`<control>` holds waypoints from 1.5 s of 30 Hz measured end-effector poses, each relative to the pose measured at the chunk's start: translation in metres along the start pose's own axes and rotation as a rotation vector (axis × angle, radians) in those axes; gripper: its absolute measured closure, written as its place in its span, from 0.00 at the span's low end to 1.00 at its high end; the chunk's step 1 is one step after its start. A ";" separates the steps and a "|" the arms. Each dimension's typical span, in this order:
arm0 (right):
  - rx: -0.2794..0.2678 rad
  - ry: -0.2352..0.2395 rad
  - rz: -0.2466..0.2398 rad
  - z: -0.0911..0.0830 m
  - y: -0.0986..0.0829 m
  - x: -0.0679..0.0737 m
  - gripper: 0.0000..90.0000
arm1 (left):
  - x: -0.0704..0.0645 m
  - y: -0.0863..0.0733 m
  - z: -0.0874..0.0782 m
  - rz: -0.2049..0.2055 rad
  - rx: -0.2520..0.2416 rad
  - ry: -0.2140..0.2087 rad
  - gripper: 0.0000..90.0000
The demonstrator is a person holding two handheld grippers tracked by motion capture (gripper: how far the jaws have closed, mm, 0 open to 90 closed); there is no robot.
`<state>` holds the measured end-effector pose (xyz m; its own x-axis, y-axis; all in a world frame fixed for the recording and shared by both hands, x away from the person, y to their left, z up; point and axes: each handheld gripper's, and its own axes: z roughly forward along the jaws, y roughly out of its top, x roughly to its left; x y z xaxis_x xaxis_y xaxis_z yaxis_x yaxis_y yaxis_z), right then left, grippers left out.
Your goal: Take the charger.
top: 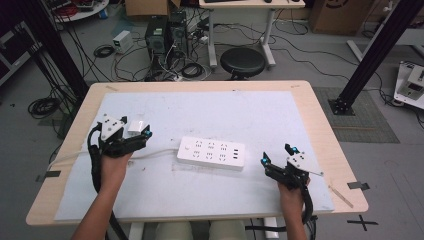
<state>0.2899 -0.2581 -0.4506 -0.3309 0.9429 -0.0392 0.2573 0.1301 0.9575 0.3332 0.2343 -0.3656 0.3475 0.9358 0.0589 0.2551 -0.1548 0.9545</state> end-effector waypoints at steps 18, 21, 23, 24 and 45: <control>0.023 -0.003 -0.022 0.002 0.001 0.001 0.20 | 0.040 -0.016 0.063 -0.099 0.286 0.066 0.20; 0.022 -0.004 -0.021 0.002 0.001 0.001 0.20 | 0.045 -0.023 0.072 -0.121 0.317 0.085 0.20; 0.023 -0.005 -0.020 0.002 0.001 0.001 0.20 | 0.047 -0.028 0.080 -0.109 0.348 0.104 0.20; 0.021 -0.005 -0.021 0.002 0.001 0.002 0.20 | 0.047 -0.028 0.080 -0.109 0.348 0.104 0.20; 0.021 -0.007 -0.023 0.002 0.001 0.003 0.20 | 0.051 -0.045 0.099 -0.093 0.496 0.138 0.30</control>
<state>0.2907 -0.2549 -0.4504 -0.3306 0.9416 -0.0633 0.2683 0.1581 0.9503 0.4282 0.2574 -0.4344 0.1892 0.9806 0.0504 0.6876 -0.1689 0.7062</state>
